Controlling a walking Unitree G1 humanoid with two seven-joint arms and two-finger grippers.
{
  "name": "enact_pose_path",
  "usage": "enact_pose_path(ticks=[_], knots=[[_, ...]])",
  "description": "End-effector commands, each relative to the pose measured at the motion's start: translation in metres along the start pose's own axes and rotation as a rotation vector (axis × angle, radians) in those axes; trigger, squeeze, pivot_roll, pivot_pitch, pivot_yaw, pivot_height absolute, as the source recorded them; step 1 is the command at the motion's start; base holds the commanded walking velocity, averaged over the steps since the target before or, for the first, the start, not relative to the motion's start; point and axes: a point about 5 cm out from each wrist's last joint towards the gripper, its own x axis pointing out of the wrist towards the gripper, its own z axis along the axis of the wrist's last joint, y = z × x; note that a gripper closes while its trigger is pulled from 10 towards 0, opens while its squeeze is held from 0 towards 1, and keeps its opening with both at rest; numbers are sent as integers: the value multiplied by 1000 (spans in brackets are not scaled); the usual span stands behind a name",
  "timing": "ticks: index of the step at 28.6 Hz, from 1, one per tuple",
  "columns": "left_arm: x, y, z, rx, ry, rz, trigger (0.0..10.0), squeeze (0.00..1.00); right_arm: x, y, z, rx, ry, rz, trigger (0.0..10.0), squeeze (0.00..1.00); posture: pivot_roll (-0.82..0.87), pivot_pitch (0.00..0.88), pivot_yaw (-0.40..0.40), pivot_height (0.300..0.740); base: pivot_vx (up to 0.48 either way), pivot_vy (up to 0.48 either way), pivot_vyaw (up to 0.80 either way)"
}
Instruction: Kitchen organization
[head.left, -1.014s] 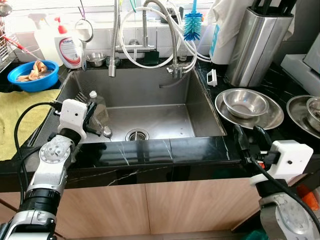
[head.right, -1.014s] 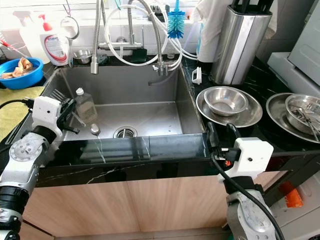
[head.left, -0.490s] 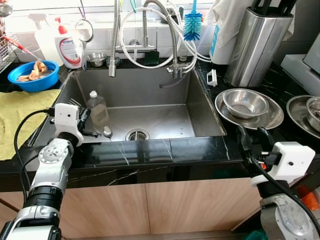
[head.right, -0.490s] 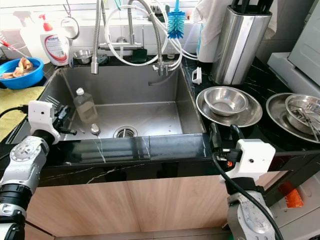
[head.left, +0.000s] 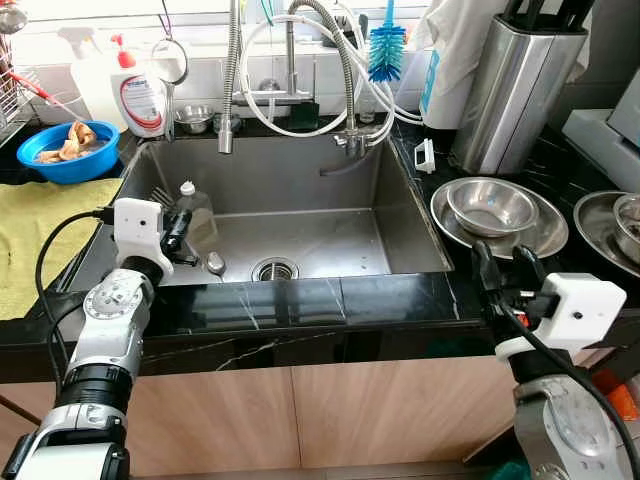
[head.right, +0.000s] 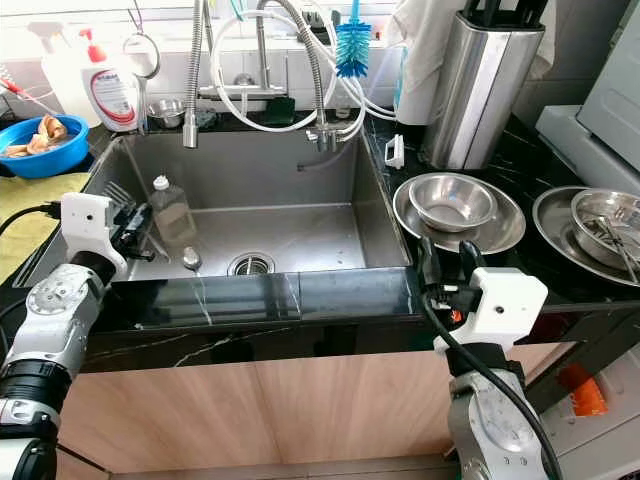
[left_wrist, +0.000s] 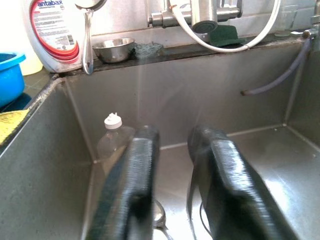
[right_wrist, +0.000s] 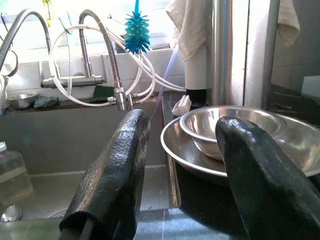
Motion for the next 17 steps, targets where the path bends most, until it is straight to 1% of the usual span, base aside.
enact_pose_path(ticks=[1, 6, 10, 15, 16, 17], knots=[[2, 1, 8, -4, -24, -5, 10000, 1000, 1, 0, -2, -5, 15, -5, 10000, 0, -56, 0, 13, 740, 0, 0, 0], [3, -2, 10, -19, -30, -17, 10000, 1000, 3, -2, -2, 9, 20, -17, 10000, 0, -57, 0, 13, 740, 0, 0, 0], [5, -3, 11, -29, -31, -17, 10000, 1000, 4, -3, -2, 1, 20, -17, 10000, 0, -59, 0, 14, 740, 0, 0, 0], [7, -8, 17, -50, -60, -28, 10000, 992, 4, -7, 0, -7, 13, -36, 10000, 0, -64, 0, 16, 740, 0, 0, 0], [7, -12, 20, -55, -79, -44, 10000, 0, 5, -9, 1, -18, 13, -51, 10000, 0, -67, 0, 16, 740, 0, 0, 0], [7, -15, 22, -56, -92, -55, 10000, 0, 5, -10, 2, -22, 11, -66, 10000, 0, -66, 0, 16, 740, 0, 0, 0]])
